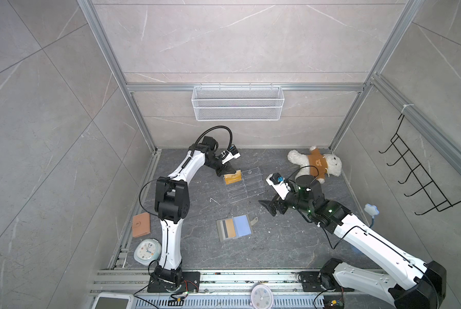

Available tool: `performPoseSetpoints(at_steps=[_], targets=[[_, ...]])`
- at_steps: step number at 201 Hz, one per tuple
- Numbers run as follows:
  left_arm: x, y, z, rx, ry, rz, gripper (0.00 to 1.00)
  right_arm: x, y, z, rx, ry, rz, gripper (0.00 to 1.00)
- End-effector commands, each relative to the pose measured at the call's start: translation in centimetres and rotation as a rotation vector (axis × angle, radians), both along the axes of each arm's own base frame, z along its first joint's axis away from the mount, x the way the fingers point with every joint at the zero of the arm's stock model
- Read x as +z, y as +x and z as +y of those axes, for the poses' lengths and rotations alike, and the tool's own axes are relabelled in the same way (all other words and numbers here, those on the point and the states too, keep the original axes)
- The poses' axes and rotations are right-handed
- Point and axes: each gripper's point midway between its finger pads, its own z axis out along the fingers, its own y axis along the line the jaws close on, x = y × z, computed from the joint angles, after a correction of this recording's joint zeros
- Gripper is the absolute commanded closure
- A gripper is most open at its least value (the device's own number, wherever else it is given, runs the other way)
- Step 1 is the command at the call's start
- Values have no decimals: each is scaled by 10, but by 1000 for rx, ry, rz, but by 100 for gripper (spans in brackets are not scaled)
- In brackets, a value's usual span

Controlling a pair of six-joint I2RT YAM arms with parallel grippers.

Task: Take the credit cards out of the card holder
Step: Place the credit card in the storage box.

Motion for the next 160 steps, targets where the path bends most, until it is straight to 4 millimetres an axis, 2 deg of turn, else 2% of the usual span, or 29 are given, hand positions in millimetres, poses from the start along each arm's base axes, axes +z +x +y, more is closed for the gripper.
performPoseSetpoints(at_steps=[1,160], targets=[[50,0,-2,16,-72,-79,100,2,-6,-2,3,14,9,0],[9,15,3,60,14,7,100,-2,-7,-1,19,4,10,0]])
